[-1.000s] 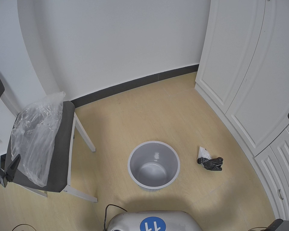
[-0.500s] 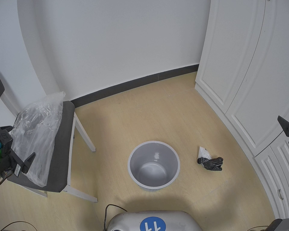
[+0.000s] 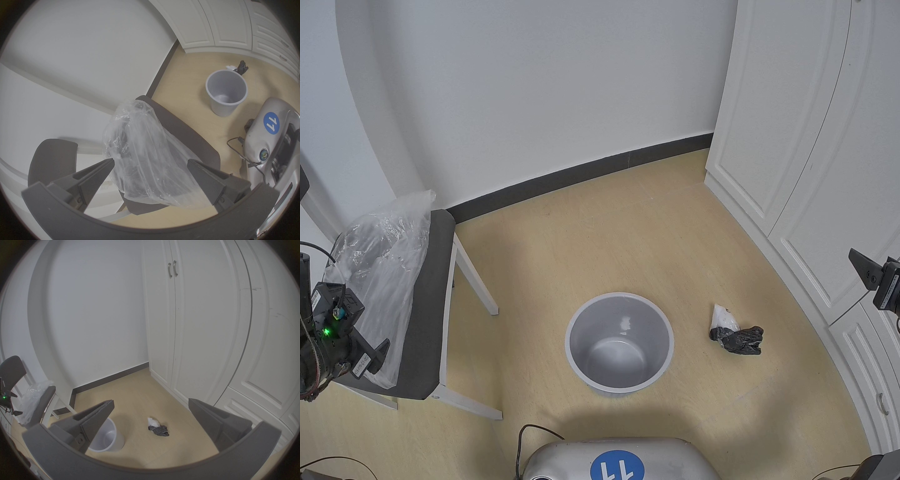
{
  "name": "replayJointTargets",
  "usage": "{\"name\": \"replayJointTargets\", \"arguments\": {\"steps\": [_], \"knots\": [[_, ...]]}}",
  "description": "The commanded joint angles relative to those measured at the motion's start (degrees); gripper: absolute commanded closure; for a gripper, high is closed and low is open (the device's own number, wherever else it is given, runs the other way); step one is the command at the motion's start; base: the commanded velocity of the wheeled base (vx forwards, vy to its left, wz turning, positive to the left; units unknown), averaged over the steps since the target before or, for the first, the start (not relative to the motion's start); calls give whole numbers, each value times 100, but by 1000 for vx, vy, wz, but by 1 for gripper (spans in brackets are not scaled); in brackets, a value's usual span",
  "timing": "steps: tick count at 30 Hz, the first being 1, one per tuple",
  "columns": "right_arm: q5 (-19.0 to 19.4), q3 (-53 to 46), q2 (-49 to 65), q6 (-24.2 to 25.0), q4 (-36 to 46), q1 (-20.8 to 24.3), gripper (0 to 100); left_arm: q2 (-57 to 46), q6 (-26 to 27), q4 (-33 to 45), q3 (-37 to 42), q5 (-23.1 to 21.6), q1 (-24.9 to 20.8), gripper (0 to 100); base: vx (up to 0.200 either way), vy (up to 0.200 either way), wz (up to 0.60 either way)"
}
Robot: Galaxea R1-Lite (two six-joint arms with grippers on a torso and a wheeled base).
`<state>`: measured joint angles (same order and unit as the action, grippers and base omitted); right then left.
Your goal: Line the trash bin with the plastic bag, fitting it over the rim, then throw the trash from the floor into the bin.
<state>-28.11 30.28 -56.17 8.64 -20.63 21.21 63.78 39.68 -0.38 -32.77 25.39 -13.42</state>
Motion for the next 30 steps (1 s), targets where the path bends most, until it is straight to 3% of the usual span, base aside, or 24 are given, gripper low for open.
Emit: {"name": "replayJointTargets", "arguments": {"steps": [1,5,15,21,30], "knots": [[-1,4,-43,-3,-3,-29,0,240,5,-41,60,247,15,0,0,0,0],[-1,22,-43,-3,-3,-38,0,354,5,-50,95,484,33,0,0,0,0],[-1,30,19,-3,-3,-47,0,609,5,-129,166,537,59,0,0,0,0],[-1,30,19,-12,-3,-47,0,759,66,-463,289,1055,41,0,0,0,0],[-1,22,19,-38,6,-38,0,741,57,-542,552,1064,-73,0,0,0,0]]}}
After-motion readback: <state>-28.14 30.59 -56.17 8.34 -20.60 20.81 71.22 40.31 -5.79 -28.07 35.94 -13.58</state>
